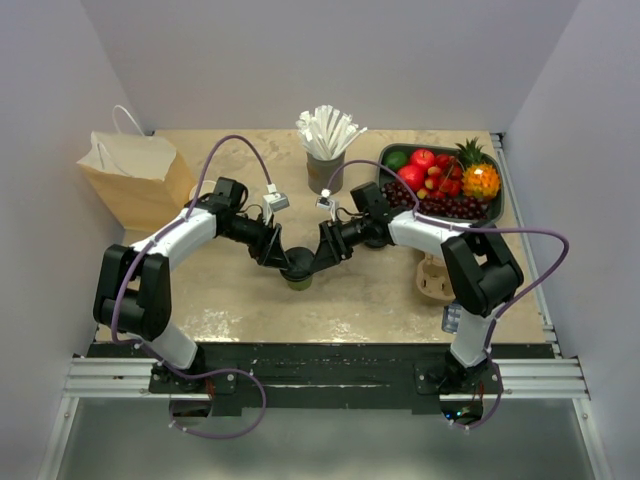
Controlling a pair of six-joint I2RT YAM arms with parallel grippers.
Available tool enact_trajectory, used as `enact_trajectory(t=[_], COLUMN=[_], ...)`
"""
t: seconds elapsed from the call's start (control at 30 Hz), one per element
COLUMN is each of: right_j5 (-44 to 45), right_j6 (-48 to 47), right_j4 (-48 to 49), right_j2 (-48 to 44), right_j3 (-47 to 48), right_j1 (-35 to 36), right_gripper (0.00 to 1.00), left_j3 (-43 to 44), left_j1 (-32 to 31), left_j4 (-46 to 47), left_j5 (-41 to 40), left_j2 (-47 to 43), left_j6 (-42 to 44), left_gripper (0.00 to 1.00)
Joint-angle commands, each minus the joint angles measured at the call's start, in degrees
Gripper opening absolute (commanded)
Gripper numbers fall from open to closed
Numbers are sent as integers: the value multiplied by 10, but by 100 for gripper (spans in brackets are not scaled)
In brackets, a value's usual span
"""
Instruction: Pack the takeout coffee
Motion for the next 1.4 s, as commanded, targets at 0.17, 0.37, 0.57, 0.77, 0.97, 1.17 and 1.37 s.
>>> enact_trajectory(t=[0.17,0.37,0.57,0.77,0.97,1.17,1.37], right_j5=[205,244,142,43,28,23,29], right_j6=[-38,-29,-38,-14,-38,-49,-40], right_j4=[-85,-93,-86,46,6,-8,-14], right_j2=[44,58,52,-44,-40,-39,-24], right_j3=[8,7,25,-11,-15,-22,-15], right_j1=[0,0,-2,-7,-7,-8,-8], right_gripper=[57,57,64,80,81,78,75], left_j3=[-1,-6,-7,-7,-5,-6,-6], left_j1=[-4,-4,-4,-4,-4,-4,-4], left_j4=[29,34,31,26,26,26,24], left_j5=[-46,-47,-49,-49,-47,-49,-49], left_j2=[23,25,25,26,29,28,30], left_j6=[9,4,6,11,11,9,11], left_gripper=[63,63,63,63,63,63,63])
